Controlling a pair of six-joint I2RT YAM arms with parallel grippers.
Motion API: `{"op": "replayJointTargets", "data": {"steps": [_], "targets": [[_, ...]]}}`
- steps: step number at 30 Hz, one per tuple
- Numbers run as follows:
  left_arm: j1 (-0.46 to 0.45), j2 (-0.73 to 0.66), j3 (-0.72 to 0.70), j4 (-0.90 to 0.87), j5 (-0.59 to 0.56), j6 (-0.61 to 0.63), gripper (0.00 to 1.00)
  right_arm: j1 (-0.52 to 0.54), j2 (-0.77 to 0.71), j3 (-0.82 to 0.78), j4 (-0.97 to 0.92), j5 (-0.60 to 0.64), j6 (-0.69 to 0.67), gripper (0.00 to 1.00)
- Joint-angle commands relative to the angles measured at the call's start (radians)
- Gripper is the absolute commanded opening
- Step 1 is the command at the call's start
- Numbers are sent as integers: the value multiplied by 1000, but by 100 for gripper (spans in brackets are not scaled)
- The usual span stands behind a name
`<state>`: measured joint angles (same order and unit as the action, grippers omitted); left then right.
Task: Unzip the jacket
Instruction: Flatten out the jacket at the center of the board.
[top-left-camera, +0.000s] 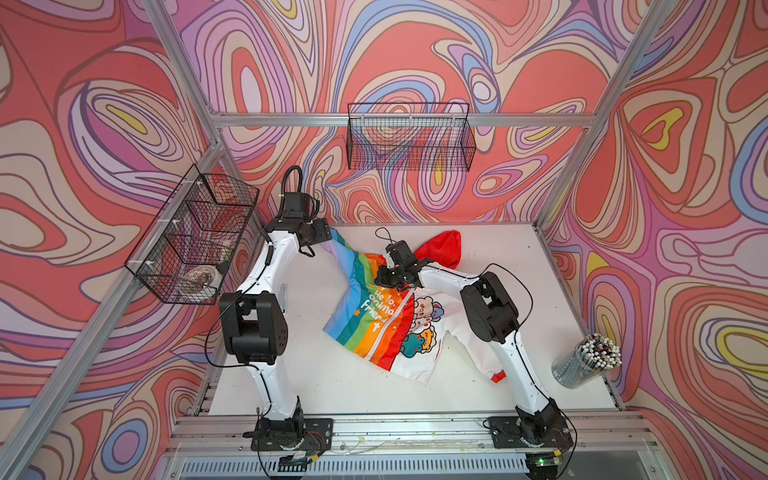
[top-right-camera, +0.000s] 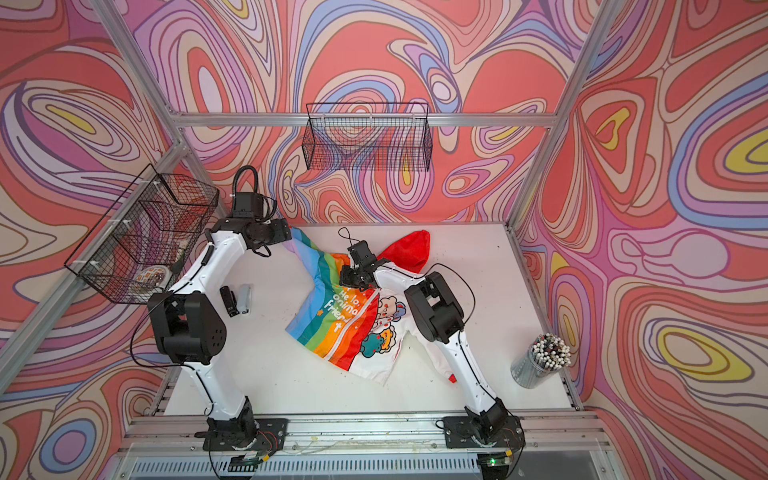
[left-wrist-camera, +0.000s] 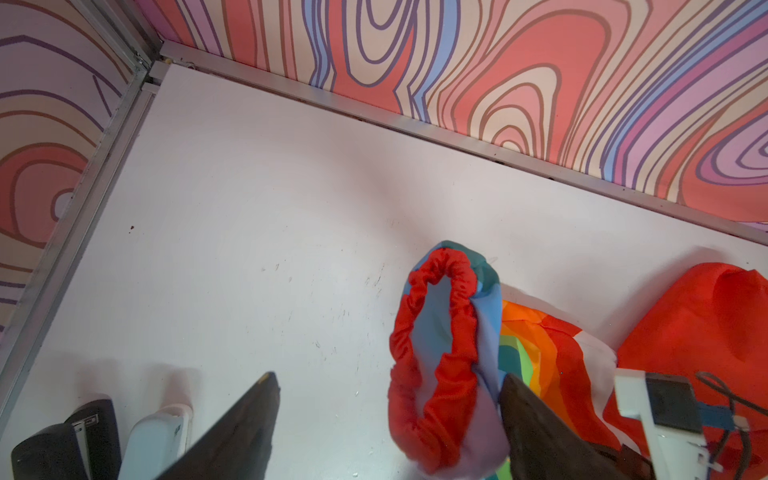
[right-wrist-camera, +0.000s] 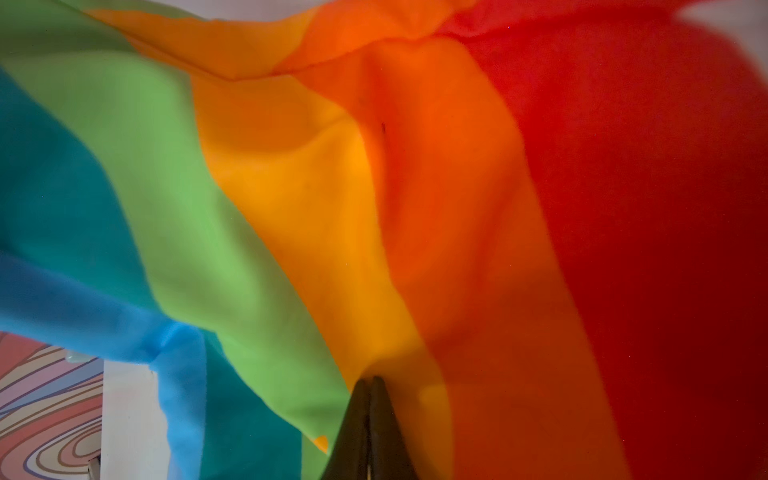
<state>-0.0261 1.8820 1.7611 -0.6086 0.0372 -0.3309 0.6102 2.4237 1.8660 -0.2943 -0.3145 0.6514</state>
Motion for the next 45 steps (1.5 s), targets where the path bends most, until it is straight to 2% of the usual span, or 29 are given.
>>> {"op": "replayJointTargets", "data": {"steps": [1, 8, 11, 14, 17, 21, 28, 32, 35, 40, 45], "targets": [[15, 12, 46, -23, 17, -37, 82, 5, 53, 38, -65, 23, 26, 7], [68, 0, 66, 6, 108, -97, 81, 6, 86, 44, -97, 28, 31, 7], [74, -51, 61, 27, 152, -90, 81, 6, 77, 48, -68, -19, 9, 10], [68, -136, -5, 61, 196, -90, 81, 5, 27, 67, -61, -46, -60, 15], [29, -251, -131, 102, 201, -84, 80, 6, -98, -4, -41, -1, -109, 21], [-47, -393, -318, 142, 157, -70, 79, 4, -328, -220, -16, 114, -99, 29], [-237, -495, -506, 178, 106, -48, 76, 5, -729, -627, -90, 395, -38, 33], [-364, -475, -580, 243, 112, -37, 76, 4, -915, -784, -229, 535, 25, 36], [-428, -402, -596, 314, 130, -38, 76, 4, -1018, -855, -354, 584, 93, 37], [-471, -233, -528, 388, 176, -61, 73, 4, -1105, -957, -500, 601, 213, 37], [-471, -53, -383, 355, 167, -66, 71, 4, -1149, -1069, -500, 587, 290, 34]]}}
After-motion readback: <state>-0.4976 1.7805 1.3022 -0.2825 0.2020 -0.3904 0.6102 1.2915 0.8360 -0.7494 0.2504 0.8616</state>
